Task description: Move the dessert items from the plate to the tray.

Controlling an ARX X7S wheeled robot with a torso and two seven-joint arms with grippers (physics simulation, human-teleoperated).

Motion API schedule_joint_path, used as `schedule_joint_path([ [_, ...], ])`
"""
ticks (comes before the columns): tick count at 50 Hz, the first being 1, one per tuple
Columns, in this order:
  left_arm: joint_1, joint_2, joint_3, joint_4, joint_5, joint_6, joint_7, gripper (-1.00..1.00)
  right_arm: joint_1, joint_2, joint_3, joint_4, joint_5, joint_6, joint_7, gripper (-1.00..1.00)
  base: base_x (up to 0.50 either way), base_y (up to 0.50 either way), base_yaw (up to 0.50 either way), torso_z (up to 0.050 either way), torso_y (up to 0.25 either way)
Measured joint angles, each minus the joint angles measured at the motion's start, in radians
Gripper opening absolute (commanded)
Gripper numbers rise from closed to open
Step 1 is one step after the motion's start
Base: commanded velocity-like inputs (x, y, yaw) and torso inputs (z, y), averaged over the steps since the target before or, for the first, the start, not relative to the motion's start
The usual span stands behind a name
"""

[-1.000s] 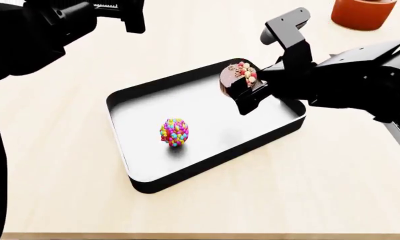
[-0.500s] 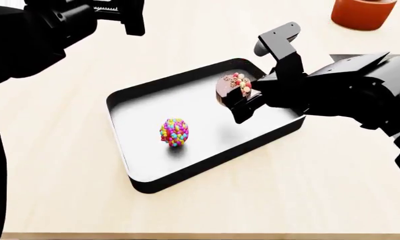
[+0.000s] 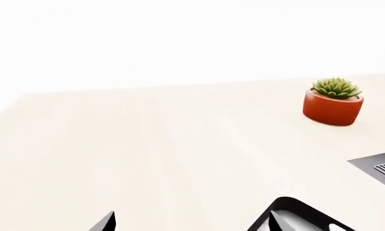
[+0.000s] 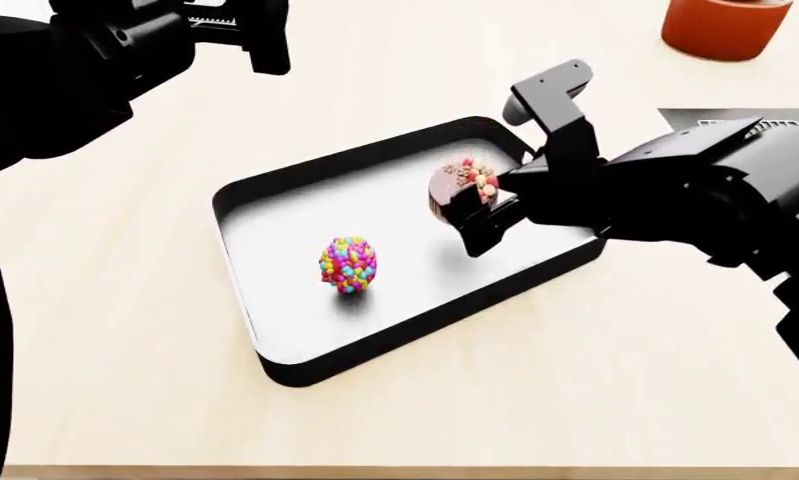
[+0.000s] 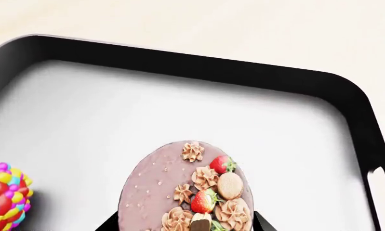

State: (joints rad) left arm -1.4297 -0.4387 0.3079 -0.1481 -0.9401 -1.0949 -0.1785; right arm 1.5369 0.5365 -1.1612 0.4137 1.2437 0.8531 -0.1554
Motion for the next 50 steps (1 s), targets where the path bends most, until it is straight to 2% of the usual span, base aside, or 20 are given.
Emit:
schedule_joint_path([
  [4, 0.0, 0.0, 0.001, -0.001, -0.001, 0.001, 0.0, 1.0, -0.002, 0.001, 0.0, -0.001, 0.002, 0.002, 0.0, -1.0, 0.0, 0.0, 0.0, 0.0, 0.0],
  [5, -0.001, 0.0, 0.001, -0.001, -0.001, 0.001, 0.0, 1.0, -0.002, 0.001, 0.0, -0.001, 0.002, 0.003, 0.0, 1.0, 0.0, 0.0, 0.0, 0.0, 0.0],
  [34, -0.001, -0.003, 0.003, 0.005, -0.012, 0.002, -0.004, 1.0, 0.032, 0.026, 0.026, -0.051, 0.005, 0.036, 0.016, 1.0, 0.0, 0.0, 0.0, 0.0, 0.0],
  [50, 0.022, -0.012, -0.025, 0.065, -0.063, -0.035, -0.041, 1.0, 0.128, 0.152, 0.114, -0.294, 0.137, 0.148, 0.23, 1.0, 0.0, 0.0, 0.0, 0.0, 0.001],
])
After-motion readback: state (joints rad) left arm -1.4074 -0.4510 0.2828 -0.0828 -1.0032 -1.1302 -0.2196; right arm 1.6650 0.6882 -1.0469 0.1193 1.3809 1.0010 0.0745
